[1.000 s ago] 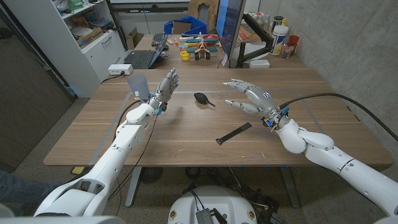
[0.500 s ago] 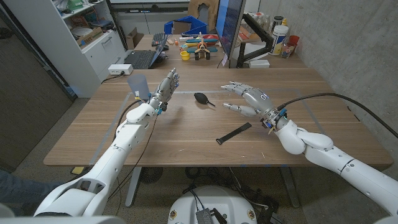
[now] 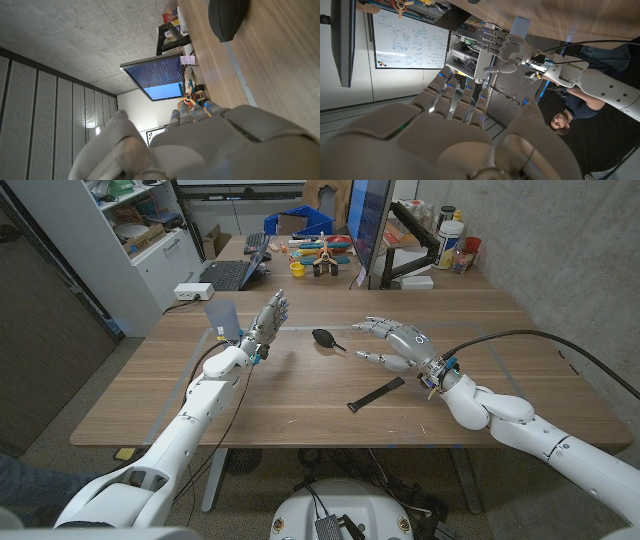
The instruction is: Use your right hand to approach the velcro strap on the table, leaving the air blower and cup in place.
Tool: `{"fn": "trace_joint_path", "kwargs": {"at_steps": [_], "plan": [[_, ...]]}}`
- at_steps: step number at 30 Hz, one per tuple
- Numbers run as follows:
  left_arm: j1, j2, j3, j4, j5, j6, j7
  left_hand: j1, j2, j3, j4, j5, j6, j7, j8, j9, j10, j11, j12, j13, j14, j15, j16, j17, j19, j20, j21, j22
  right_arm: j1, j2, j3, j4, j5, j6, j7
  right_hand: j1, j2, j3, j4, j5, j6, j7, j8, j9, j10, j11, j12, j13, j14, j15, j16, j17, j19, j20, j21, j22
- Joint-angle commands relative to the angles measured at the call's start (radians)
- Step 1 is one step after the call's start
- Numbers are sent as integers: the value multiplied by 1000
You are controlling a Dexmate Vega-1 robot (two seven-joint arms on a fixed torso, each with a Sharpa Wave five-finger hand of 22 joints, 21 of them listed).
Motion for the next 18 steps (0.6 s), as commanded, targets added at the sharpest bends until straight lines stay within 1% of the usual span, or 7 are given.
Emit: {"fn": "trace_joint_path", "kwargs": {"at_steps": [1,9,10,18], "plan": [[18,-1,-4,-15,-3,-3,12,9,4,-4,-3,7,7,-1,-1,3,-5,3,6,6,-12,-2,6,5,-32,2,-1,4,4,-24,-25,-23,-43,-44,29,9,1,4,-5,5,7,5,-2,2,8,-4,-6,6,-2,-99,1,2,3,-20,-6,5],[24,4,-5,-27,-4,-2,16,10,5,-6,-3,7,8,-1,-1,3,-5,-1,5,6,-11,-3,6,5,-32,3,-1,4,17,-26,-42,-18,-48,-38,43,9,4,4,-4,7,7,7,-2,2,9,1,-6,6,-3,-98,1,2,2,-15,-10,5],[24,5,-5,-27,-3,-2,16,10,5,-6,-3,7,8,-2,-1,3,-5,0,6,6,-12,-2,6,5,-32,3,-1,4,18,-26,-43,-18,-49,-39,44,8,4,4,-4,7,8,7,-2,2,8,-3,-6,6,-3,-98,1,3,2,-15,-11,5],[23,4,-8,-25,-7,-6,17,11,5,-7,-3,7,8,-1,-1,3,-5,0,5,6,-12,-2,6,5,-33,3,-1,5,16,-30,-49,-24,-55,-54,49,8,6,4,-4,9,8,8,-2,2,7,1,-7,6,-6,-98,0,3,1,-13,-16,5]]}}
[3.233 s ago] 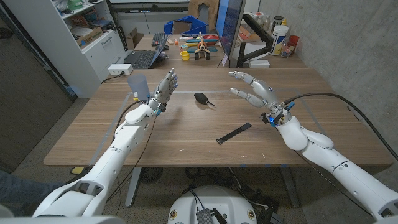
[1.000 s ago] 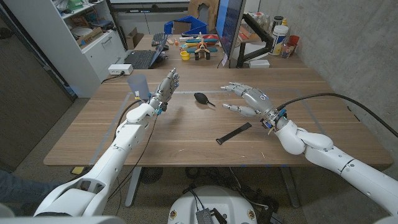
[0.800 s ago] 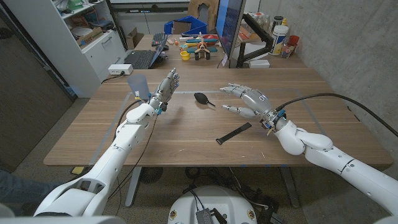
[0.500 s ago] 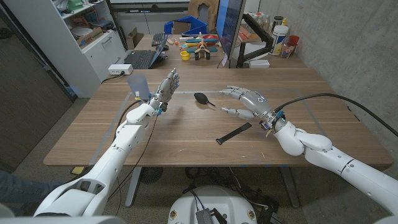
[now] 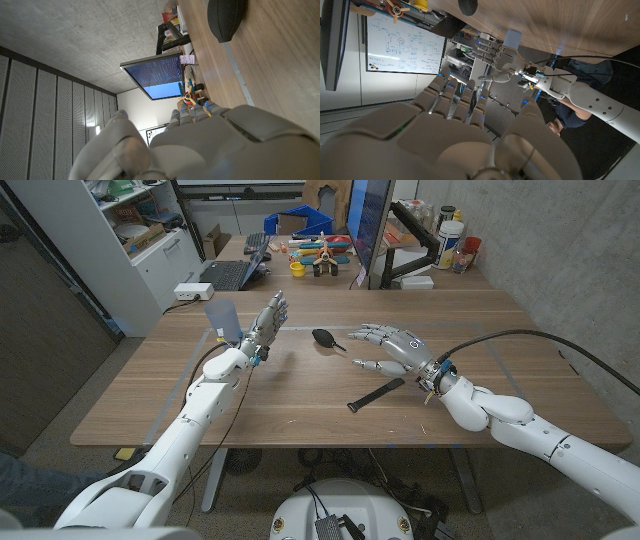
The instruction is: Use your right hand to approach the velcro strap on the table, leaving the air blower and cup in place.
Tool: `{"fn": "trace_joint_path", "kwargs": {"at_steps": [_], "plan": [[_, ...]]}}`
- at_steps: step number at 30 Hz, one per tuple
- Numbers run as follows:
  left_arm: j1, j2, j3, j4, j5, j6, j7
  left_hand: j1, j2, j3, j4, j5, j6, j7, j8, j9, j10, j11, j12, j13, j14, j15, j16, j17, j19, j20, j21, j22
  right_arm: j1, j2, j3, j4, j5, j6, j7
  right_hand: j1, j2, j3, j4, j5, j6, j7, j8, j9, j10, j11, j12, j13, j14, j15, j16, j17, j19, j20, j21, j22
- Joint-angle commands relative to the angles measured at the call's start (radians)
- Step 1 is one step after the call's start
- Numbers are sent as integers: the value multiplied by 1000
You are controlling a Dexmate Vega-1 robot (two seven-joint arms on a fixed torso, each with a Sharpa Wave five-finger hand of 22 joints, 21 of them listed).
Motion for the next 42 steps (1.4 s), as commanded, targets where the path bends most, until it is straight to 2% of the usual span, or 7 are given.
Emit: {"fn": "trace_joint_path", "kwargs": {"at_steps": [1,17,21,28,32,37,42], "plan": [[2,1,-4,-4,-5,-6,3,11,5,-3,1,7,8,-2,-2,3,-5,0,5,6,-12,-3,6,5,-33,4,-1,5,3,-9,-14,-9,-14,-20,15,8,6,4,-4,9,4,4,-2,2,7,1,-2,6,-7,-98,-1,3,1,-12,-2,6],[4,7,-4,-7,-5,-6,2,12,6,-6,1,7,8,-1,-2,3,-6,3,5,6,-15,-4,5,5,-45,4,-6,5,3,-16,-31,-17,-33,-44,31,9,8,4,-4,12,10,7,-1,2,3,2,-4,6,-14,-95,-3,3,-7,-5,-13,6],[6,8,-6,-10,-6,-4,3,12,7,-8,1,7,8,1,-2,3,-7,7,5,6,-16,-2,5,5,-48,-13,-7,5,5,-14,-36,-14,-35,-48,35,9,9,4,-4,12,12,6,0,2,3,4,-5,6,-14,-94,-3,3,-7,-5,-14,6],[8,11,-7,-14,-6,-1,5,12,7,-9,1,7,8,3,-2,3,-7,6,5,6,-17,-1,5,5,-49,-15,-7,5,7,-12,-48,-9,-43,-61,47,11,11,5,-5,14,20,3,3,1,6,3,-4,6,-17,-95,-3,3,-12,0,-20,6],[8,13,-6,-17,-6,2,5,12,7,-10,1,7,9,1,-2,3,-7,5,5,6,-17,-2,5,5,-51,-11,-7,5,10,-10,-57,-1,-42,-61,51,12,14,6,-5,14,27,2,5,1,8,6,-4,6,-10,-109,0,2,-11,1,-23,7],[6,13,-5,-16,-5,3,5,13,8,-11,1,7,9,-1,-2,3,-8,2,4,6,-18,-4,4,5,-54,-1,-8,5,13,-7,-65,7,-39,-56,52,14,16,7,-6,15,32,3,5,1,6,8,-5,6,1,-102,4,2,-8,-2,-27,7],[5,12,-4,-18,-4,4,6,13,9,-13,2,7,8,-5,-3,3,-13,-1,3,6,-20,-7,4,6,-61,22,-9,5,13,-6,-69,13,-34,-49,45,17,22,9,-7,15,32,3,4,1,-2,10,-9,6,25,-98,10,1,-1,-6,-30,7]]}}
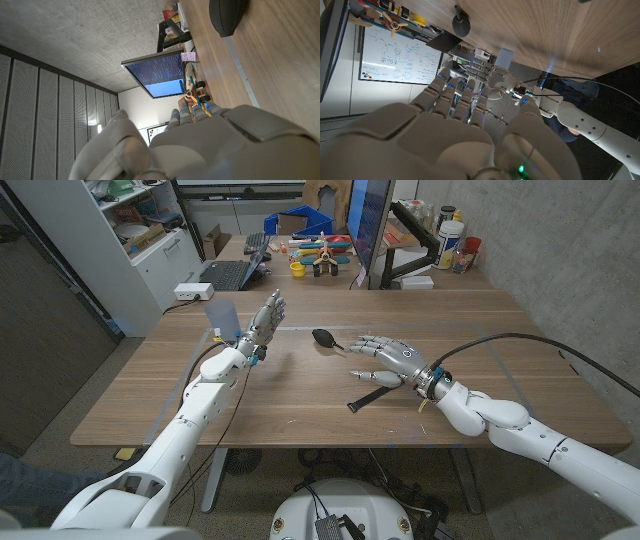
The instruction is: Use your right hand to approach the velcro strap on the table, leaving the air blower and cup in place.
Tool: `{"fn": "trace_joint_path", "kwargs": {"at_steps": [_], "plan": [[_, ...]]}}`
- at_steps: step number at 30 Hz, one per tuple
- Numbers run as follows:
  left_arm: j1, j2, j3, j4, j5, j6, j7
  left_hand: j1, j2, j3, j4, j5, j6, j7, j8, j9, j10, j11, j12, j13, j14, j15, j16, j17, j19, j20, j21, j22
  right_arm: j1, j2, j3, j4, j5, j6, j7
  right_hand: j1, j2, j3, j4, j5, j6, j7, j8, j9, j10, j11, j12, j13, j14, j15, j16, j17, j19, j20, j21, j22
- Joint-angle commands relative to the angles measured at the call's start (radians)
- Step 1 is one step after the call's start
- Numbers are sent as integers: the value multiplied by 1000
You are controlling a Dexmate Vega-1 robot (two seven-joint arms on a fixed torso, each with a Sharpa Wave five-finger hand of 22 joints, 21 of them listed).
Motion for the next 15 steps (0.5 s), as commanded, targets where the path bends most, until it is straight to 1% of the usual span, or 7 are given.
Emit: {"fn": "trace_joint_path", "kwargs": {"at_steps": [1,7,9,15], "plan": [[-2,1,2,-4,1,6,3,8,4,-5,2,7,-3,-6,-3,3,-13,-1,2,6,-9,-6,4,6,-55,13,-1,5,4,5,-17,18,6,8,-2,7,11,5,-3,8,5,2,4,1,-6,5,-6,3,21,-99,9,1,7,-6,-5,2],[-2,1,2,-7,3,7,5,8,4,-5,2,7,-2,-7,-2,3,-15,0,2,6,-9,-7,4,6,-55,12,-1,6,5,4,-20,22,12,14,0,11,17,7,-4,8,4,2,2,1,-7,2,-7,3,61,-111,19,0,18,-7,-8,3],[-1,1,2,-8,3,8,7,8,5,-6,2,7,-1,-7,-2,3,-14,1,2,6,-9,-6,5,6,-55,12,-1,6,5,4,-21,22,13,14,3,12,18,8,-5,8,5,2,2,1,-5,7,-6,3,64,-113,19,0,20,-7,-9,3],[0,1,3,-11,3,7,9,8,5,-7,2,7,-1,-8,-2,3,-14,-1,3,6,-9,-7,5,6,-57,13,-1,6,8,1,-25,26,12,20,13,14,19,9,-5,7,5,4,2,1,-1,3,-5,3,68,-114,18,0,23,-7,-10,3]]}}
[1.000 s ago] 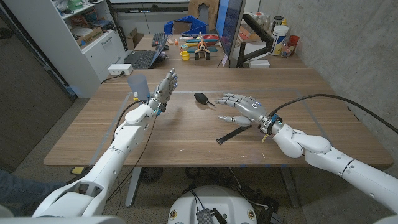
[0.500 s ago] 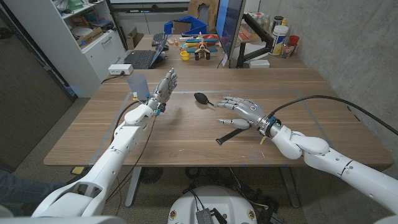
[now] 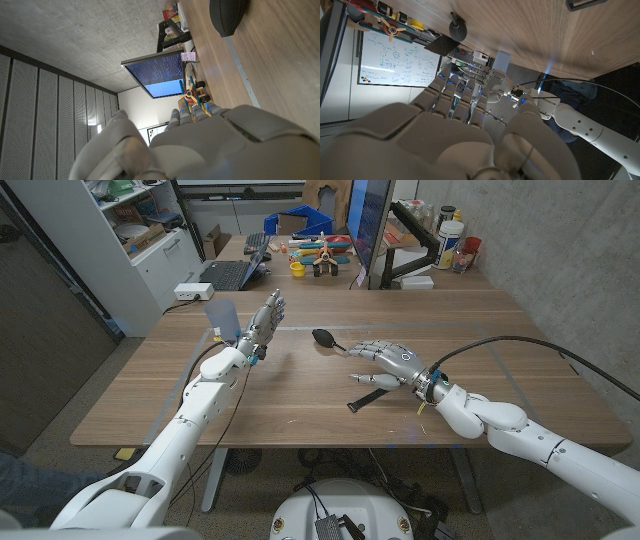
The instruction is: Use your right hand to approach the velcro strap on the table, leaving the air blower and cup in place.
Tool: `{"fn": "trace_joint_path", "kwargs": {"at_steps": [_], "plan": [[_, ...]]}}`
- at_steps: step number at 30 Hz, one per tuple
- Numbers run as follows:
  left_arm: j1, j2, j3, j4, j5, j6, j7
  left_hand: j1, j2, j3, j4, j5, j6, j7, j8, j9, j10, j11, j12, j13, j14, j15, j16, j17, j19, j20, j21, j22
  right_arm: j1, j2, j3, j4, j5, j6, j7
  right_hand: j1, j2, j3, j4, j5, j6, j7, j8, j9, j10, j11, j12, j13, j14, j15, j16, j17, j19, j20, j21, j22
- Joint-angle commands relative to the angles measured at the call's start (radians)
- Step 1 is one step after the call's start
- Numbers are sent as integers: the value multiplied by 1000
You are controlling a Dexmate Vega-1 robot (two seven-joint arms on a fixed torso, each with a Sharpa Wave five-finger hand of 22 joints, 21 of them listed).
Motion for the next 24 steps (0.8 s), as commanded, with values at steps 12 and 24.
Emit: {"fn": "trace_joint_path", "kwargs": {"at_steps": [12,24], "plan": [[3,2,6,-22,6,6,14,9,7,-4,-2,7,-2,-10,-3,3,-7,-5,2,1,-6,-2,5,6,-58,9,-1,6,6,1,-20,24,6,15,24,7,12,7,-4,6,13,4,4,2,15,-3,2,3,-1,-106,-1,1,8,-4,-8,3],[6,1,12,-38,9,12,22,10,8,-6,-2,7,-1,-11,-2,3,-8,-4,3,1,-7,-3,5,6,-60,12,0,6,-7,-7,-24,30,24,13,47,8,15,7,-4,5,17,3,4,1,16,-1,2,3,-5,-107,-5,2,7,-3,-13,4]]}}
